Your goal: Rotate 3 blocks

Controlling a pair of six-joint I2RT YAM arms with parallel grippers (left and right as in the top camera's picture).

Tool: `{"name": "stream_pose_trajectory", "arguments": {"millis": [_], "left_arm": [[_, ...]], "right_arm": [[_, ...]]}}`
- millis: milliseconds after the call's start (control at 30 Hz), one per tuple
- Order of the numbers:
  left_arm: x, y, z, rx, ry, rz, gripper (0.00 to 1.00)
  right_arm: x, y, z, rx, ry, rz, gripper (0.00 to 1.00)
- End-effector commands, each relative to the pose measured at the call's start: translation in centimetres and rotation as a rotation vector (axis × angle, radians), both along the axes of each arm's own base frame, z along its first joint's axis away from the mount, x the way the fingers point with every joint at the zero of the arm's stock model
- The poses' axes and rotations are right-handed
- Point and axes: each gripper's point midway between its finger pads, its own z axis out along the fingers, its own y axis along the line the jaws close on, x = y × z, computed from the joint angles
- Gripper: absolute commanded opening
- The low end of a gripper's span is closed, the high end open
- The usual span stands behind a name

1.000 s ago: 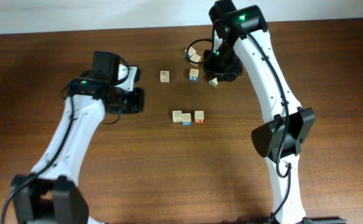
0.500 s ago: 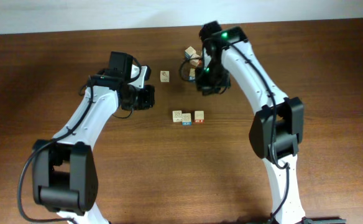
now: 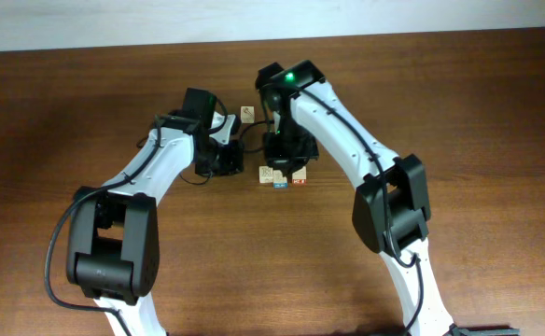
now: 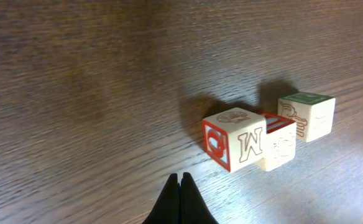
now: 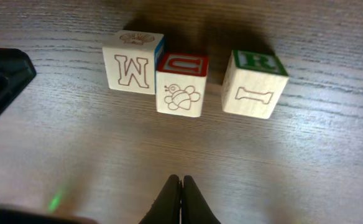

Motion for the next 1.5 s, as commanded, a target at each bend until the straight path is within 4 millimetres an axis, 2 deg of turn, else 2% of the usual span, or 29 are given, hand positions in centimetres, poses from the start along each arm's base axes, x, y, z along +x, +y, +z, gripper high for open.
{"name": "stream_pose_trajectory", "arguments": {"millis": [0, 133, 200, 300, 400, 500, 533, 600, 700, 833, 900, 1033, 1233, 1467], "left_arm": [[0.6, -0.2, 0.3, -0.023, 0.004, 0.028, 0.0], [0.6, -0.1, 0.3, -0.02, 0.002, 0.031, 0.0], [0.7, -0.1, 0.3, -0.021, 0.001, 0.031, 0.0], [0.7, -0.1, 0.3, -0.021, 0.0, 0.031, 0.0], [0.7, -0.1, 0.3, -0.021, 0.0, 0.031, 0.0], [0.7, -0.1, 0.2, -0.02, 0.001, 0.031, 0.0], [0.6, -0.1, 0.2, -0.02, 0.003, 0.031, 0.0], [0.6, -0.1, 0.2, -0.019, 0.005, 0.031, 0.0], [0.6, -0.1, 0.2, -0.02, 0.001, 0.031, 0.0], [0.6, -0.1, 0.2, -0.02, 0.002, 0.03, 0.0], [0.6, -0.1, 0.2, -0.02, 0.002, 0.031, 0.0], [0.5, -0.4, -0.2, -0.022, 0.008, 0.034, 0.0], [-0.4, -0.9, -2.7, -0.019, 0.114, 0.103, 0.0], [-0.1, -1.7, -3.4, -0.049, 0.116, 0.099, 0.0]], "right_arm": [[-0.1, 0.0, -0.2, -0.068, -0.031, -0.037, 0.04], [0.4, -0.7, 1.6, -0.083, -0.091, -0.037, 0.04], [0.5, -2.1, 4.0, -0.107, -0.143, -0.046, 0.04], [0.2, -3.9, 6.5, -0.118, -0.172, -0.062, 0.04], [-0.5, -5.0, 7.2, -0.112, -0.183, -0.078, 0.04], [-1.5, -5.2, 5.6, -0.058, -0.173, -0.099, 0.04], [-1.9, -4.9, 4.9, -0.015, -0.173, -0.107, 0.04], [-2.2, -3.0, 3.7, 0.163, -0.236, -0.09, 0.04], [-2.1, -2.3, 1.9, 0.243, -0.302, -0.121, 0.04], [-2.2, -1.9, -1.3, 0.257, -0.266, -0.179, 0.04], [-2.3, -1.6, -2.1, 0.252, -0.248, -0.195, 0.04], [-2.4, -0.9, -3.3, 0.232, -0.227, -0.24, 0.04], [-2.9, -0.6, -4.2, 0.2, -0.211, -0.249, 0.04], [-3.8, -0.6, -5.8, 0.154, -0.156, -0.306, 0.04]]}}
